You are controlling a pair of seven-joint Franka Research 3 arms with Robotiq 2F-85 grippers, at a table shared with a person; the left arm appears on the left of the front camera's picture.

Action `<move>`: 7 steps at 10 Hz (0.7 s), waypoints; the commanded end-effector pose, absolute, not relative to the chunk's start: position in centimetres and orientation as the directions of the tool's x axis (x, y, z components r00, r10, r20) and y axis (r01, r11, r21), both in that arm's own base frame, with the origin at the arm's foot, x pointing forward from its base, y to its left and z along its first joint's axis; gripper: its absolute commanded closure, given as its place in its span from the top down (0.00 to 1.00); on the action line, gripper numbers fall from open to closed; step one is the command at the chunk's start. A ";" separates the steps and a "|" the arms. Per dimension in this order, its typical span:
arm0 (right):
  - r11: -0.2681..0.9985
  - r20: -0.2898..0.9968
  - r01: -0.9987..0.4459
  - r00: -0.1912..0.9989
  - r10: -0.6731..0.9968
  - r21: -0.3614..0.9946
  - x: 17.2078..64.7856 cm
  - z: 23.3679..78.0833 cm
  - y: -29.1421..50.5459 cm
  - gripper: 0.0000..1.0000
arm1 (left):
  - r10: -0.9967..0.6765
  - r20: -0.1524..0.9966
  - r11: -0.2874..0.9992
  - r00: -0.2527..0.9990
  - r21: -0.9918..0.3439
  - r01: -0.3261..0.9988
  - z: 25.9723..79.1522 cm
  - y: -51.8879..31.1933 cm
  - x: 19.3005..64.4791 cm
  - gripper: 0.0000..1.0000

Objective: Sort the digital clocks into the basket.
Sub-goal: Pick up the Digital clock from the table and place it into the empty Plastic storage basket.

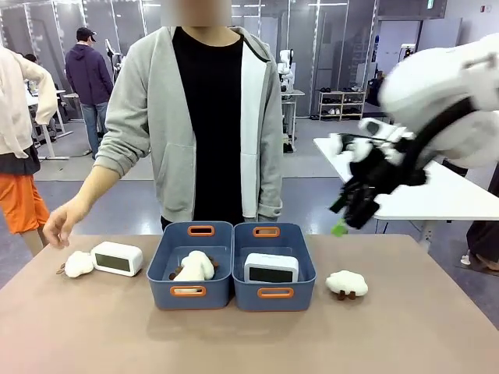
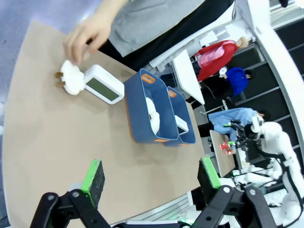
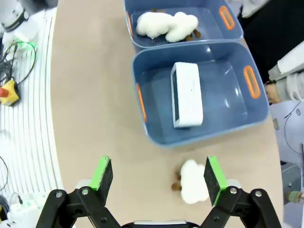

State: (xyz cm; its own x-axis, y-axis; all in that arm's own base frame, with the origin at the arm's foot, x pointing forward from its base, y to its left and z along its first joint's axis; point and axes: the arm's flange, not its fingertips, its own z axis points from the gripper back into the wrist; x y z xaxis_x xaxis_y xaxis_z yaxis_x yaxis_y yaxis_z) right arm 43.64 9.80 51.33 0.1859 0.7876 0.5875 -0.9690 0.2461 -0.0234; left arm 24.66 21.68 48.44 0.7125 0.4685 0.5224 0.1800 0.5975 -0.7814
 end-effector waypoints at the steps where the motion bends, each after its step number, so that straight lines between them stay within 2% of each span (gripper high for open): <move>1: 0.373 0.690 -0.928 0.260 0.676 -0.016 38.4 50.4 6.0 0.97 | 0.462 0.540 0.591 0.703 -0.779 0.209 48.5 21.9 24.7 1.00; 3: 0.526 0.753 -0.850 0.364 0.548 0.028 33.4 49.5 2.7 0.97 | 0.462 0.540 0.591 0.703 -0.779 0.209 48.5 21.9 24.7 1.00; 4: 0.562 0.764 -0.825 0.402 0.504 0.064 31.5 48.6 1.6 0.97 | 0.462 0.540 0.591 0.703 -0.779 0.209 48.5 21.9 24.7 1.00; 5: 0.559 0.774 -0.821 0.426 0.468 0.113 30.1 47.8 0.8 0.97 | 0.462 0.540 0.591 0.703 -0.779 0.209 48.5 21.9 24.7 1.00; 7: 0.568 0.768 -0.814 0.440 0.466 0.121 30.2 46.8 0.6 0.97 | 0.462 0.540 0.591 0.703 -0.779 0.209 48.5 21.9 24.7 1.00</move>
State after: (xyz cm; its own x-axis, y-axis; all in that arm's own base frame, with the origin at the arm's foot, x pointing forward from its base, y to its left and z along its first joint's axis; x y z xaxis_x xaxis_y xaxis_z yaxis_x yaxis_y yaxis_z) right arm 32.84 -0.81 49.72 0.4219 0.4776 0.7707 -0.8209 0.5621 0.1010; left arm 24.65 21.70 48.43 0.7124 0.4688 0.5222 0.1794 0.5978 -0.7813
